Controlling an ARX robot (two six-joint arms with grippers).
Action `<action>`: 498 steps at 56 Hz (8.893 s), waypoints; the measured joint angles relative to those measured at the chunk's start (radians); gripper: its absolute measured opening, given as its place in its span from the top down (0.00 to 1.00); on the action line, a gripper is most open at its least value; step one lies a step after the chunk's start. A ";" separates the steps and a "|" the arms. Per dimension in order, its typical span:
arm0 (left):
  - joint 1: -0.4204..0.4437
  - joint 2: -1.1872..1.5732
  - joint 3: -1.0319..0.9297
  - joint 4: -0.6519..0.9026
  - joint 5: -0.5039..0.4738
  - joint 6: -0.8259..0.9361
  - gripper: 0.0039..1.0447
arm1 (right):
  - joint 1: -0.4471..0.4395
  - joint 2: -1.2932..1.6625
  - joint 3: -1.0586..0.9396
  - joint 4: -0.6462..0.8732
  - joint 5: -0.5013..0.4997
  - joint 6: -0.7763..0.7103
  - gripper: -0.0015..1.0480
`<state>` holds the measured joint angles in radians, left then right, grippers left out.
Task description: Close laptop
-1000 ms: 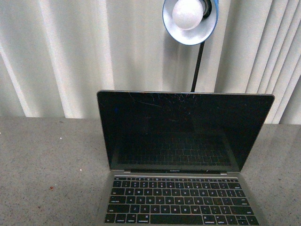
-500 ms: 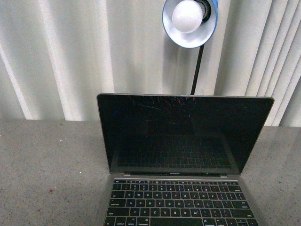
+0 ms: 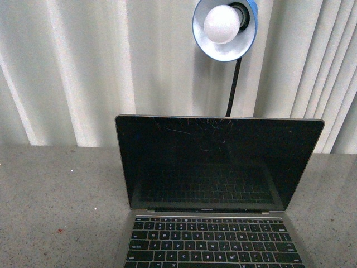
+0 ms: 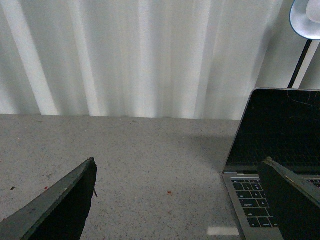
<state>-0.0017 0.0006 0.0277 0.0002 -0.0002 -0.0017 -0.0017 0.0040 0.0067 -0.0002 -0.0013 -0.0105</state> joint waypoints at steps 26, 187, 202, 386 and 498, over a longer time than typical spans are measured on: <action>-0.065 0.336 0.074 -0.076 -0.328 -0.016 0.06 | 0.062 0.190 -0.001 0.369 0.204 -0.171 0.07; -0.294 2.024 1.794 -0.560 0.235 1.434 0.97 | 0.022 2.097 1.832 -0.683 -0.567 -1.299 0.97; -0.307 2.024 1.769 -0.541 0.237 1.427 0.97 | 0.034 2.098 1.812 -0.678 -0.584 -1.287 0.97; -0.461 1.837 1.069 -0.174 0.357 1.300 0.97 | 0.167 1.966 1.197 -0.586 -0.644 -1.310 0.97; -0.506 1.784 0.864 0.322 0.375 1.002 0.97 | 0.153 1.903 0.953 -0.004 -0.729 -1.054 0.97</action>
<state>-0.5079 1.7847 0.8913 0.3225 0.3752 1.0000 0.1509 1.9068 0.9596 -0.0040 -0.7303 -1.0645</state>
